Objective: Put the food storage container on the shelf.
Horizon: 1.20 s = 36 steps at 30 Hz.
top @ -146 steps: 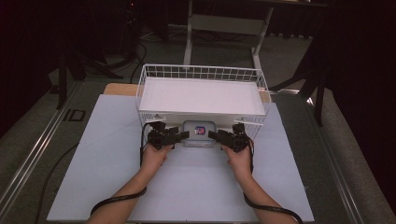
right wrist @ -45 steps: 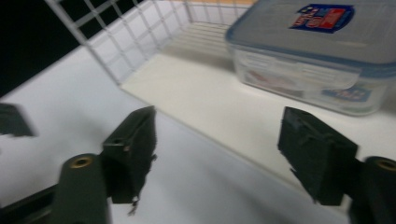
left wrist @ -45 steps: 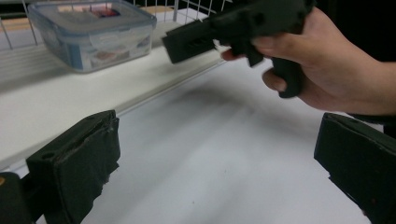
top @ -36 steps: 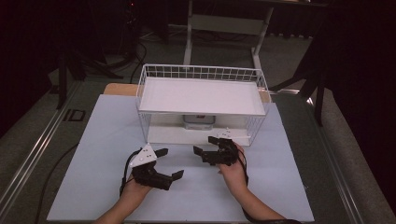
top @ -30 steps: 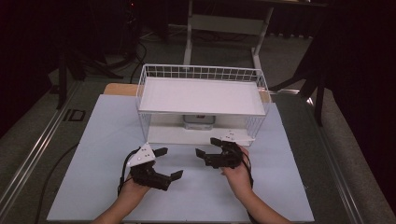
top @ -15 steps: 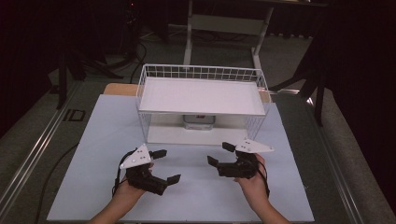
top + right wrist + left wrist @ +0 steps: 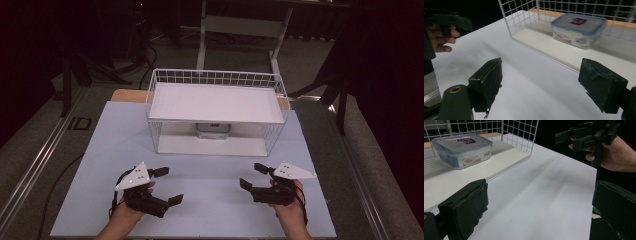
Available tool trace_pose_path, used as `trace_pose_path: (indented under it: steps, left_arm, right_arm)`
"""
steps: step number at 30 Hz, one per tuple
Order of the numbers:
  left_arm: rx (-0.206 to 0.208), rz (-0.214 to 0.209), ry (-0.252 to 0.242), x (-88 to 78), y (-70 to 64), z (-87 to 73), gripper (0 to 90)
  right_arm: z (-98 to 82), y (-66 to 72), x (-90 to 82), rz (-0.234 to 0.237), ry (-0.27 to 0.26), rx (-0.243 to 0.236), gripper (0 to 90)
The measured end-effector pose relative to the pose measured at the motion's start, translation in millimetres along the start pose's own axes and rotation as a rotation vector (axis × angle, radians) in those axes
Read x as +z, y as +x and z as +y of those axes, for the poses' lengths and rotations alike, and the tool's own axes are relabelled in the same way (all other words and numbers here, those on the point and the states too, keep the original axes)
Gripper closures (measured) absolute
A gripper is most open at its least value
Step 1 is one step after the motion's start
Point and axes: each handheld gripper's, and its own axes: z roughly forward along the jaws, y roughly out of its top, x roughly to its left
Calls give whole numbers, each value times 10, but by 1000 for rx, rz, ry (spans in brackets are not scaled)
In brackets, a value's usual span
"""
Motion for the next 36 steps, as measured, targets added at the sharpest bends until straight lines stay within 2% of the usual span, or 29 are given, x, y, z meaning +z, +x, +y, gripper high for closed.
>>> trace_pose_path:
  steps: [3,6,12,19,21,28,36]
  left_arm:
    - [13,9,-1,-57,-1,-17,13]
    - [14,13,-6,-90,10,-33,13]
    - [22,-12,11,-104,29,-87,13]
    - [26,-8,17,-123,19,-151,13]
    - [7,-7,10,-125,26,-197,13]
    - [1,6,14,-109,55,-274,13]
    - [13,18,-22,-117,70,-294,13]
  right_arm:
    - [-40,-39,-88,-6,-1,15,191]
    - [-80,-72,-145,12,-7,30,188]
    - [-213,-146,-266,1,15,63,188]
    - [-302,-95,-378,-6,41,21,188]
    - [-327,-91,-393,-2,43,6,188]
    - [-405,-111,-353,5,64,-25,188]
    - [-479,-184,-286,-14,85,-83,189]
